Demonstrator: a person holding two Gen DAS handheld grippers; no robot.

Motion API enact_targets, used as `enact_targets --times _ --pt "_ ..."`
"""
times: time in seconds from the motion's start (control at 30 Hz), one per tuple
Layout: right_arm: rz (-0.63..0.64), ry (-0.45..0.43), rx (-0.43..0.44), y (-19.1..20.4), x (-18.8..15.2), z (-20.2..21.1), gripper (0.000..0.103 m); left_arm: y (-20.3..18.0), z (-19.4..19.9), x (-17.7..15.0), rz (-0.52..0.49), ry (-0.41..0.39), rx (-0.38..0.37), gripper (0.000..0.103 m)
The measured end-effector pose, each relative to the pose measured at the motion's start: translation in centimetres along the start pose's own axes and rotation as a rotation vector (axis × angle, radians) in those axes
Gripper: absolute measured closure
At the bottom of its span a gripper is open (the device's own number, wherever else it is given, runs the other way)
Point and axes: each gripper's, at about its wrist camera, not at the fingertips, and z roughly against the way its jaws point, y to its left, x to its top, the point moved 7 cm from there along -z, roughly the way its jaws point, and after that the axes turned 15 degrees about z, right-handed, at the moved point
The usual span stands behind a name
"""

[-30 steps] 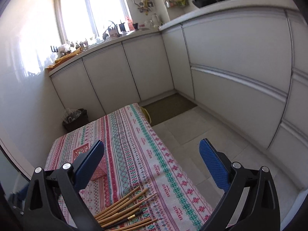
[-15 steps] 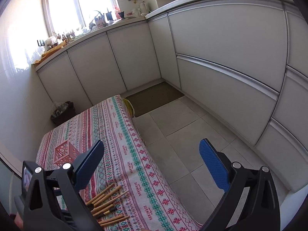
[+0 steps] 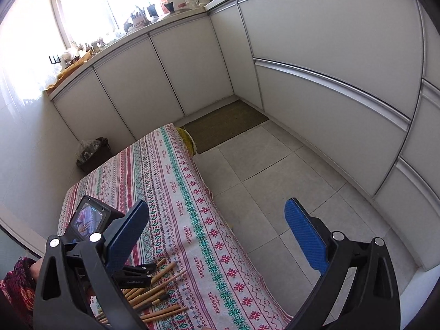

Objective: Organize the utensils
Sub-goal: 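Lower the left tool onto the chopstick bundle and grasp one stick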

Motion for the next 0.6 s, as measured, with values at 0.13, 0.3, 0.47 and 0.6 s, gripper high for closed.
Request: enact_targets --times 0.13,0.3,0.47,0.6 --pt "0.003 0.011 0.000 0.3 -0.1 -0.3 0.007 -0.6 -1.5 0.8 -0.019 0.025 -0.010 0.067" --pt "0.004 0.021 -0.006 0.5 -0.1 -0.6 0.007 -0.9 -4.0 1.5 -0.044 0.045 -0.029 0.077" --pt "0.012 0.039 -0.008 1.0 -0.4 -1.3 0.007 -1.5 -4.3 1.1 -0.021 0.020 -0.071 0.090" --pt "0.012 0.065 -0.012 1.1 -0.9 -2.1 0.007 -0.6 -3.0 -1.2 0.042 -0.035 -0.148 0.093"
